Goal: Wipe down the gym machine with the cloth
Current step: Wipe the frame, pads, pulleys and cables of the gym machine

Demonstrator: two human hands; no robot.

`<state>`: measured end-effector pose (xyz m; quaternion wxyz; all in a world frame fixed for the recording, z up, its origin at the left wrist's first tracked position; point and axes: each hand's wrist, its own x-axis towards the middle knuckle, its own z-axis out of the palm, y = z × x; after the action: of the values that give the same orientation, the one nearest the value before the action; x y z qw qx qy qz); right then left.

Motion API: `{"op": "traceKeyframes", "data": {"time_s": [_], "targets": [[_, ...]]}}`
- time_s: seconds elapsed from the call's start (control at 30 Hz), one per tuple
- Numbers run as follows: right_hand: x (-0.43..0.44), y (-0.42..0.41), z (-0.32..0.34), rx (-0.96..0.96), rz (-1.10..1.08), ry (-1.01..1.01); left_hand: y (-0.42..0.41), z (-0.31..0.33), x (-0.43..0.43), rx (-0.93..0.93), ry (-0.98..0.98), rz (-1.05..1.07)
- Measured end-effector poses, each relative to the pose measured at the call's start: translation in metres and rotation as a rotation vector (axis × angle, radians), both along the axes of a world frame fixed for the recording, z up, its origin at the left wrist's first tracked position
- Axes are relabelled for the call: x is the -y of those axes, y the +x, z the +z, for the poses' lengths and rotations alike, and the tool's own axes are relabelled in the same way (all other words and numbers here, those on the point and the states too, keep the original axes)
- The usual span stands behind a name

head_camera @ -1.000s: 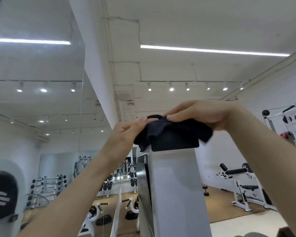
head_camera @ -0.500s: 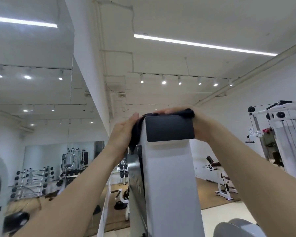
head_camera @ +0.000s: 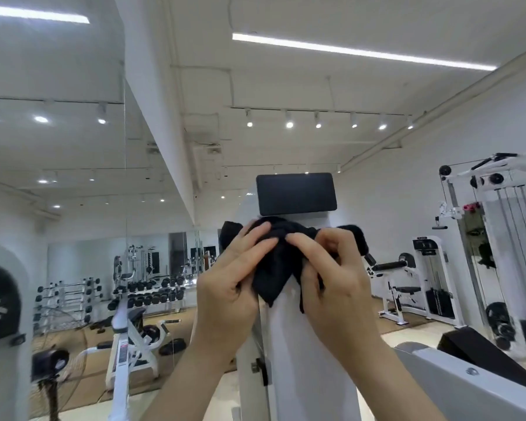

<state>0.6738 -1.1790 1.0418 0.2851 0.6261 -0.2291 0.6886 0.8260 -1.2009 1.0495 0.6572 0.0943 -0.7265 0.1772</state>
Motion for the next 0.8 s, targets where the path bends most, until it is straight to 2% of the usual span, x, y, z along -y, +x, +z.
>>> {"op": "traceKeyframes", "data": {"time_s": [0.13, 0.2, 0.27, 0.3, 0.37, 0.4, 0.47, 0.53, 0.57, 0.67, 0.8], "targets": [[-0.016, 0.002, -0.008, -0.131, -0.072, 0.188, 0.006, -0.030, 0.006, -0.241, 0.231, -0.213], [-0.025, 0.008, -0.001, -0.143, -0.136, 0.206, 0.008, -0.023, 0.000, -0.365, 0.447, -0.401], [-0.031, 0.014, 0.002, -0.175, -0.071, 0.285, 0.005, -0.013, -0.009, -0.429, 0.708, -0.632], [-0.032, 0.015, 0.002, -0.214, 0.033, 0.354, 0.001, -0.009, -0.013, -0.422, 0.797, -0.628], [-0.031, 0.014, -0.002, -0.277, 0.283, 0.489, -0.010, 0.001, -0.017, -0.400, 0.885, -0.457], [-0.030, 0.010, -0.003, -0.240, 0.392, 0.528, -0.017, 0.005, -0.017, -0.378, 0.867, -0.333], [-0.024, 0.000, -0.008, 0.018, 0.510, 0.498, -0.029, 0.006, -0.013, -0.364, 0.736, -0.074], [-0.015, -0.009, -0.013, 0.253, 0.402, 0.385, -0.039, -0.004, -0.013, -0.391, 0.577, 0.064], [-0.010, -0.012, -0.015, 0.298, 0.346, 0.395, -0.043, -0.014, -0.012, -0.397, 0.505, 0.106], [-0.001, -0.003, -0.027, 0.262, 0.372, 0.630, -0.049, -0.061, -0.016, -0.343, 0.424, 0.231], [0.008, 0.008, -0.044, 0.242, 0.290, 0.564, -0.047, -0.107, -0.029, -0.302, 0.549, 0.242]]}}
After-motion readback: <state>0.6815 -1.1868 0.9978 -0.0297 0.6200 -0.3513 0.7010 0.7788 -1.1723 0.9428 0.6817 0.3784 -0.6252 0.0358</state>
